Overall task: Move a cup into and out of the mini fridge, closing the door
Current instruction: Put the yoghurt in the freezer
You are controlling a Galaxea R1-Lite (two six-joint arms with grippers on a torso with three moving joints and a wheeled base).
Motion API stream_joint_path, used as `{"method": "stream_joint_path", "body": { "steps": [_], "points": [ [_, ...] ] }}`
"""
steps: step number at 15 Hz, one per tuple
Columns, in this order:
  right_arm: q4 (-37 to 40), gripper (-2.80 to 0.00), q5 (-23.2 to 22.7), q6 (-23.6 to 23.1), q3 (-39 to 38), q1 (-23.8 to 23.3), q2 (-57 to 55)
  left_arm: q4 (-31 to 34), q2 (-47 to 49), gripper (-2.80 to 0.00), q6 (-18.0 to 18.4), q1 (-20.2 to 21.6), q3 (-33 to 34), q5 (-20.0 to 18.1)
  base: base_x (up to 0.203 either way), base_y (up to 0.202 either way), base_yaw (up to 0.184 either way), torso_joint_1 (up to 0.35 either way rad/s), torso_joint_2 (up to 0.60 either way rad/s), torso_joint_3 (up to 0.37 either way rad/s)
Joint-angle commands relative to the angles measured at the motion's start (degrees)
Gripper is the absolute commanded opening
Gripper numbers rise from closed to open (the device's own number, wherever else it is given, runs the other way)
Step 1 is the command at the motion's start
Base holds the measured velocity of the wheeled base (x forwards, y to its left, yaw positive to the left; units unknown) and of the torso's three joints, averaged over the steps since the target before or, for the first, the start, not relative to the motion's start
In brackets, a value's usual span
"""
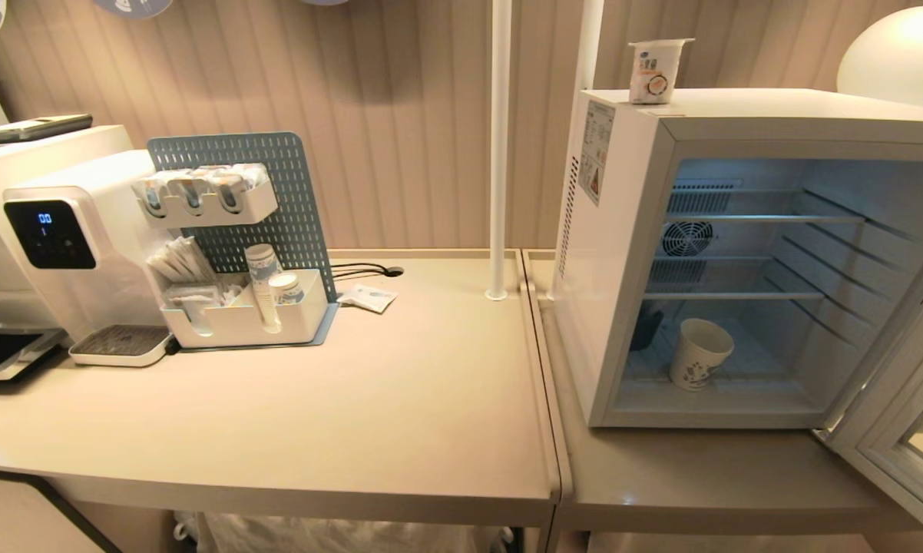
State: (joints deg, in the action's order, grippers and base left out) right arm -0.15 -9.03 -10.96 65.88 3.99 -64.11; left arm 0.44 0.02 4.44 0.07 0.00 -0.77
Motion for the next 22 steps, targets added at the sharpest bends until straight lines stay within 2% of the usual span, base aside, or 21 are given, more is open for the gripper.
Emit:
{"method": "stream_joint_path", "body": {
  "steps": [1, 4, 7, 10, 13, 16, 20, 22],
  "points": [
    [1.7, -2.8, 0.0, -0.2, -3.7, -1.4, 6.4, 0.0, 0.0, -2.8, 0.0, 0.0, 0.0, 0.0, 0.0, 0.0, 0.0, 0.0, 0.0, 0.0],
    [9.1, -2.8, 2.3, -0.4, -11.1, -4.2, 15.8, 0.0, 0.0, -2.8, 0.0, 0.0, 0.0, 0.0, 0.0, 0.0, 0.0, 0.0, 0.0, 0.0],
    [13.8, -2.8, 6.6, -0.6, -22.9, -5.6, 27.6, 0.0, 0.0, -2.8, 0.0, 0.0, 0.0, 0.0, 0.0, 0.0, 0.0, 0.0, 0.0, 0.0],
    [13.6, -2.8, 9.9, -2.5, -38.9, -5.9, 39.3, 0.0, 0.0, -2.8, 0.0, 0.0, 0.0, 0.0, 0.0, 0.0, 0.0, 0.0, 0.0, 0.0],
    [9.1, -2.8, 10.7, -2.5, -53.7, -6.1, 48.0, 0.0, 0.0, -2.8, 0.0, 0.0, 0.0, 0.0, 0.0, 0.0, 0.0, 0.0, 0.0, 0.0],
    [6.8, -2.8, 11.1, 3.4, -58.5, -6.0, 50.3, 0.0, 0.0, -2.8, 0.0, 0.0, 0.0, 0.0, 0.0, 0.0, 0.0, 0.0, 0.0, 0.0],
    [-1.5, -2.8, 10.1, 5.5, -65.0, -4.7, 55.2, 0.0, 0.0, -2.8, 0.1, 0.0, 0.0, 0.0, 0.0, 0.0, 0.0, 0.0, 0.0, 0.0],
    [-1.0, -2.8, 8.8, 6.2, -65.5, -4.2, 59.9, 0.0, 0.0, -2.8, 0.1, 0.0, 0.0, 0.0, 0.0, 0.0, 0.0, 0.0, 0.0, 0.0]
  ]
}}
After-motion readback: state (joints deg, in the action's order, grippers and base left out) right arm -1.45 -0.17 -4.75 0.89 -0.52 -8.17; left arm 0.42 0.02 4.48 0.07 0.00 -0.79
